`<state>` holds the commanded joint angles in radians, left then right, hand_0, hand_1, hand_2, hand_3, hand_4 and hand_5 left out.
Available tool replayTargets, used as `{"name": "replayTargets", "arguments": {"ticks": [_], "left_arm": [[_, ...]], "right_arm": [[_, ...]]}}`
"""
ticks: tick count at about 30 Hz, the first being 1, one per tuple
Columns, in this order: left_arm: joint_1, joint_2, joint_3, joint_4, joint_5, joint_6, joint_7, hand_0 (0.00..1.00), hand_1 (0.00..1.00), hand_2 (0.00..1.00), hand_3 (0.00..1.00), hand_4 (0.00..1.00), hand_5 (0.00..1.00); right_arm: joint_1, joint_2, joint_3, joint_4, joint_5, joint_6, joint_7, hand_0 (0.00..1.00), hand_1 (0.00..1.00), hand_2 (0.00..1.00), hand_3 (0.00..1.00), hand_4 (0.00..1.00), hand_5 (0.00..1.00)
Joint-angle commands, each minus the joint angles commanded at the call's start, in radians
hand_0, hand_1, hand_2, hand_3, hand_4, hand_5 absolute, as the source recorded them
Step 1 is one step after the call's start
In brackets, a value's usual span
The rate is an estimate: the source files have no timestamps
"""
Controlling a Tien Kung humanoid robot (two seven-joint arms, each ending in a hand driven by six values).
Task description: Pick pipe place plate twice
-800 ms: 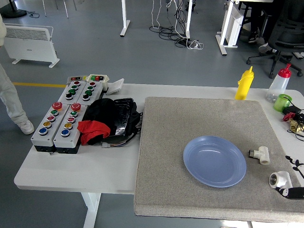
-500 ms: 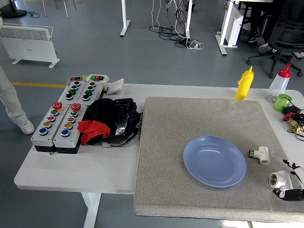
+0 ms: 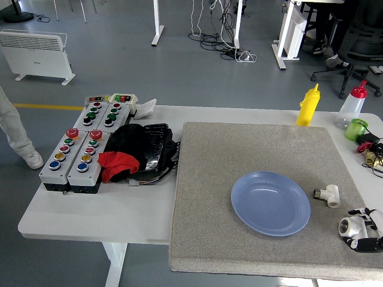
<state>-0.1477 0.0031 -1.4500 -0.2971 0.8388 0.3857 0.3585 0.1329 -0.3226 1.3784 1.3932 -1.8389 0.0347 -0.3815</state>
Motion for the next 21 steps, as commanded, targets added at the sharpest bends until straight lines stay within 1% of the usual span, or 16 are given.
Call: {"name": "replayTargets", "arguments": {"ticks": [2, 3, 8, 9, 13, 17, 21], "left_arm": [[-0.001, 0.000, -0.001, 0.000, 0.002, 0.000, 0.001, 0.720, 0.682, 0.680, 0.728, 0.380, 0.998], [-0.001, 0.000, 0.000, 0.000, 0.001, 0.000, 0.001, 0.719, 0.682, 0.680, 0.727, 0.381, 0.998], [0.000, 0.000, 0.002, 0.000, 0.000, 0.000, 0.002, 0.719, 0.682, 0.680, 0.727, 0.381, 0.998], [0.000, 0.000, 0.002, 0.000, -0.001, 0.000, 0.002, 0.719, 0.684, 0.679, 0.727, 0.380, 0.998], [0.001, 0.000, 0.004, 0.000, -0.004, 0.001, 0.001, 0.719, 0.684, 0.679, 0.727, 0.380, 0.998], [0.001, -0.001, 0.003, -0.001, -0.004, 0.002, 0.002, 0.719, 0.684, 0.680, 0.726, 0.382, 0.998], [0.003, -0.001, 0.007, -0.002, -0.006, 0.004, 0.005, 0.720, 0.684, 0.680, 0.728, 0.381, 0.998]], "right_arm": [[0.000, -0.001, 0.002, 0.004, 0.001, -0.024, 0.012, 0.451, 0.546, 0.578, 0.706, 0.656, 0.175], [-0.002, -0.002, 0.004, 0.007, 0.001, -0.036, 0.023, 0.391, 0.489, 0.537, 0.672, 0.586, 0.143], [-0.005, -0.003, 0.008, 0.027, 0.005, -0.075, 0.070, 0.391, 0.489, 0.537, 0.672, 0.586, 0.143], [-0.005, -0.003, 0.007, 0.036, 0.007, -0.085, 0.080, 0.358, 0.469, 0.523, 0.643, 0.564, 0.153], [0.002, -0.007, -0.006, 0.071, 0.013, -0.117, 0.115, 0.358, 0.469, 0.523, 0.643, 0.564, 0.153], [0.036, -0.013, -0.035, 0.098, 0.027, -0.134, 0.144, 0.356, 0.466, 0.519, 0.625, 0.551, 0.148], [0.106, -0.032, -0.089, 0.097, 0.039, -0.124, 0.157, 0.363, 0.472, 0.518, 0.622, 0.552, 0.144]]}}
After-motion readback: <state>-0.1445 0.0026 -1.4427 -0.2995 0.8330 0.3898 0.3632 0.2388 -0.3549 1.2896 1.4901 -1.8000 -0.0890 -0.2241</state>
